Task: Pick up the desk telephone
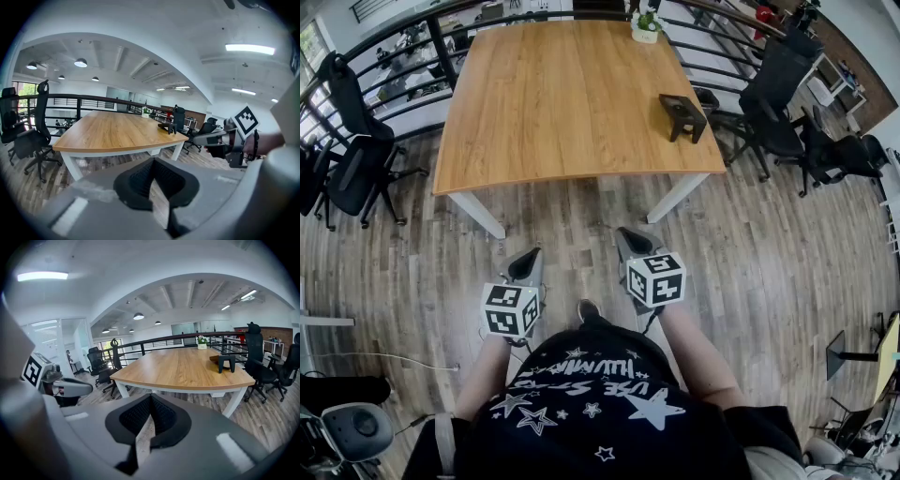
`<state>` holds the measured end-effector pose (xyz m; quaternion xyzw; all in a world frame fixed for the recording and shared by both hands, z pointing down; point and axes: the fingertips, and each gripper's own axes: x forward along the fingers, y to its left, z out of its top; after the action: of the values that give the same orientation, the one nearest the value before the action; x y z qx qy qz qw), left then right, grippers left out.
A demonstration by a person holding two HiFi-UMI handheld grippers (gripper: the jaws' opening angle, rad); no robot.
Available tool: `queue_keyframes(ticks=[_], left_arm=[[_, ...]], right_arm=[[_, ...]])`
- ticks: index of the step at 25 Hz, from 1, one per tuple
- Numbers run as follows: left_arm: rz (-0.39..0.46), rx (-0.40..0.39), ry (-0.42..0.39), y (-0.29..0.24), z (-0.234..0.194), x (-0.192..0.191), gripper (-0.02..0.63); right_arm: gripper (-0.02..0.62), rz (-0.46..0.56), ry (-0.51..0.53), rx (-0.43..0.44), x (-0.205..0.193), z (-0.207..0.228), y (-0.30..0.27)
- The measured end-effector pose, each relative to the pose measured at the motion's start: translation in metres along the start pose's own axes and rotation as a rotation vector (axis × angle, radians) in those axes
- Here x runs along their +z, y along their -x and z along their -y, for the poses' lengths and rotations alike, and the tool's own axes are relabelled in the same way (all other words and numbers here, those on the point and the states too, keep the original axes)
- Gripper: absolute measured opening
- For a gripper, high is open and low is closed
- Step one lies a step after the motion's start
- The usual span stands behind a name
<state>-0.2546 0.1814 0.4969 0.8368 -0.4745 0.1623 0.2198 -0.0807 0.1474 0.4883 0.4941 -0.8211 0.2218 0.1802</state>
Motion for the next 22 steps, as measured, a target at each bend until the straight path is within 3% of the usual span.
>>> queue_keyframes(ticks=[13, 22], left_arm=[[-0.038, -0.009, 0.046, 0.022, 0.006, -0.036, 0.0], [-0.047, 0.009, 0.095, 0.023, 0.005, -0.054, 0.0]], right_arm=[[0.0, -0.047, 0.012, 0.023, -0.027, -0.027, 0.007], [0.002, -0.058, 0.004, -0.014, -0.041, -0.015, 0.016]])
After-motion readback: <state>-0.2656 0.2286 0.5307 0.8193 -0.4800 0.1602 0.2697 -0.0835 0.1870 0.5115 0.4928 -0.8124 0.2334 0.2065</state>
